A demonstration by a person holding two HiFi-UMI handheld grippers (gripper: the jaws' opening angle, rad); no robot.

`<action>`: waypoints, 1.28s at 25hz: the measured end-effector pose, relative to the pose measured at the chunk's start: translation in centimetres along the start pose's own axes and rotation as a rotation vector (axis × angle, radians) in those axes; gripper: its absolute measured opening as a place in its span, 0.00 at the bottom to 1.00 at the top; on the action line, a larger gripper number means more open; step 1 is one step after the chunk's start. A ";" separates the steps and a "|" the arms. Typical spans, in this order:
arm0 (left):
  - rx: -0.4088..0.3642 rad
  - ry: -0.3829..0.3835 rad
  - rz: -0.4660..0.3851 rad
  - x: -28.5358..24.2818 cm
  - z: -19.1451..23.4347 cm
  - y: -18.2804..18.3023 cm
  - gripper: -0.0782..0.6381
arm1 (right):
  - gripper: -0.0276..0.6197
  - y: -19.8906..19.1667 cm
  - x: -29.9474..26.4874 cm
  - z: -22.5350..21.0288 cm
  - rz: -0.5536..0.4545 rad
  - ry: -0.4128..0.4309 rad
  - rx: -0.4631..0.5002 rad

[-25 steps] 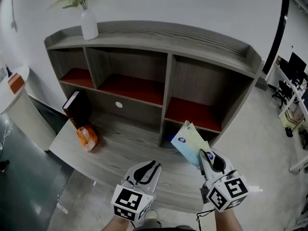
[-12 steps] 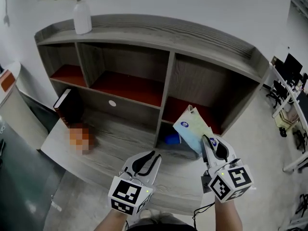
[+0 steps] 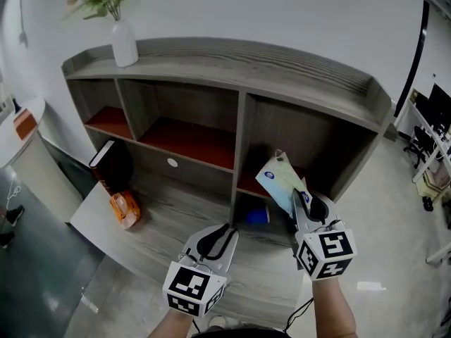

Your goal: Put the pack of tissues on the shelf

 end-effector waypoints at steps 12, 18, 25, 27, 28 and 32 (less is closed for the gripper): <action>0.024 0.070 -0.011 0.0 1.4 0.0 0.18 | 0.14 -1.5 -4.0 0.5 0.054 0.040 -0.018; 0.018 0.088 -0.010 0.0 1.5 0.0 0.18 | 0.15 -1.4 -5.7 1.3 0.068 0.054 0.057; 0.013 0.095 -0.003 0.1 1.4 -0.1 0.18 | 0.28 -1.2 -5.8 1.9 0.070 0.115 0.051; 0.011 0.094 -0.002 0.1 1.3 -0.1 0.18 | 0.33 -1.2 -5.4 1.9 0.062 0.121 0.044; 0.008 0.091 0.000 0.1 1.2 -0.1 0.18 | 0.35 -1.2 -5.3 1.9 0.058 0.123 0.037; 0.001 0.079 0.002 -0.2 0.6 0.0 0.18 | 0.41 -0.9 -4.5 1.7 0.039 0.132 0.005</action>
Point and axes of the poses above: the fingertips, and each gripper's own axes: x backward along the fingers, z to its left, y out of its top, the point moved 3 cm from there along x, backward along the fingers, and after that the axes turned 11 degrees about x, right-handed, at the moved point
